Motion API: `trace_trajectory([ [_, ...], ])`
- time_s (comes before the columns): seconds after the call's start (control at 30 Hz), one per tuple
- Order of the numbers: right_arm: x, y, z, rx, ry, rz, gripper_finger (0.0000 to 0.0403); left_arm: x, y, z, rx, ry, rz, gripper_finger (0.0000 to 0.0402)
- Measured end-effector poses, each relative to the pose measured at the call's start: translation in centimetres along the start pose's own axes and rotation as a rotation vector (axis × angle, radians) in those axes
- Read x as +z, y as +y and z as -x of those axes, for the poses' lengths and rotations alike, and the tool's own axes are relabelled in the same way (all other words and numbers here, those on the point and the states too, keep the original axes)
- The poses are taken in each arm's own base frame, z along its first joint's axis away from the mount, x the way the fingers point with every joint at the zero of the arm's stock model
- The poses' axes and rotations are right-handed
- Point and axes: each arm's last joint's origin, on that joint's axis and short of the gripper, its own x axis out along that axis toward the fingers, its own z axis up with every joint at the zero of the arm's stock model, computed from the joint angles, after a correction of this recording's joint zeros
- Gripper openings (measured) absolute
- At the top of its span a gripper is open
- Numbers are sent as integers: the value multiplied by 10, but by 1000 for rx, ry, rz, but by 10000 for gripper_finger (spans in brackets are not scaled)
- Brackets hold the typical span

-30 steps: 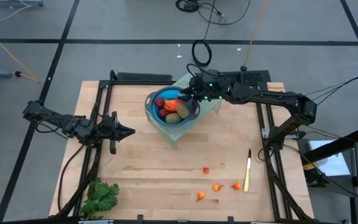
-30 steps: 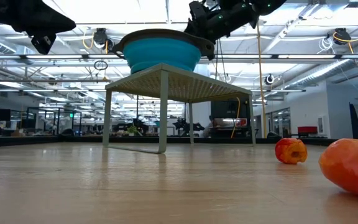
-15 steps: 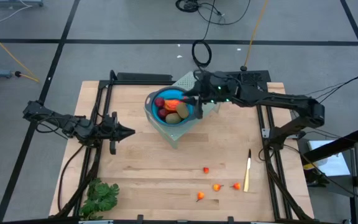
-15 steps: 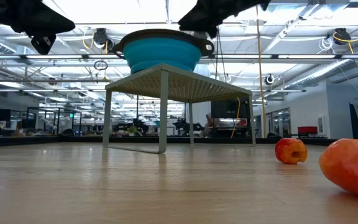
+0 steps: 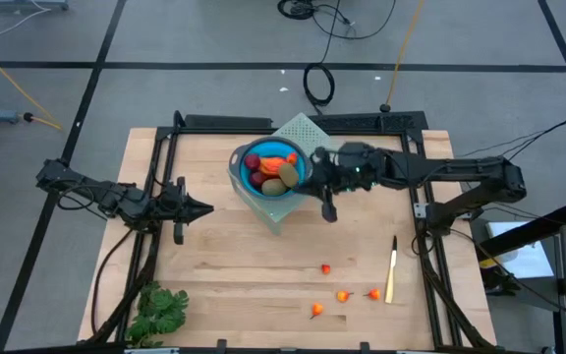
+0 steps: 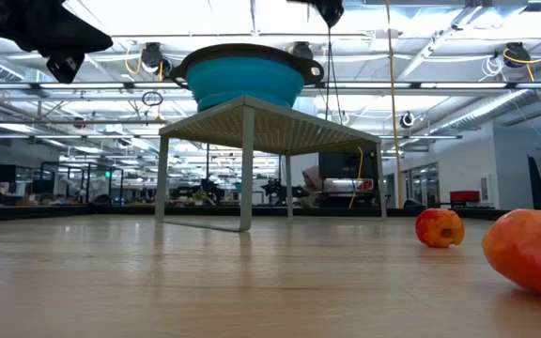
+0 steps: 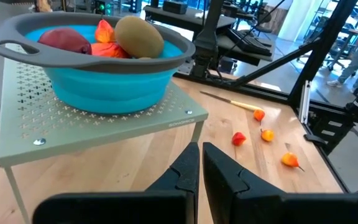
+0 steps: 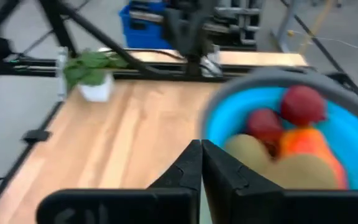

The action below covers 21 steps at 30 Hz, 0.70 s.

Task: Pick & Place Fruit
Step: Put the knife on the shelf

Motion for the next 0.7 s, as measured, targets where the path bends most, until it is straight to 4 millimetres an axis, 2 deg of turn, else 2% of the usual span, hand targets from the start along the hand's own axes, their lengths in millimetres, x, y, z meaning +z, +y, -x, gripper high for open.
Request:
trace_trajectory([
  [0.17, -3, 29, -2, 13, 39, 10, 2, -2, 0, 0, 5, 16, -10, 19],
  [0.4, -17, 66, 0, -46, 173, -22, 1, -2, 1, 0, 5, 16, -10, 19],
  [0.7, -33, 101, 9, -84, 295, -54, 1, -2, 1, 0, 5, 16, -9, 19],
])
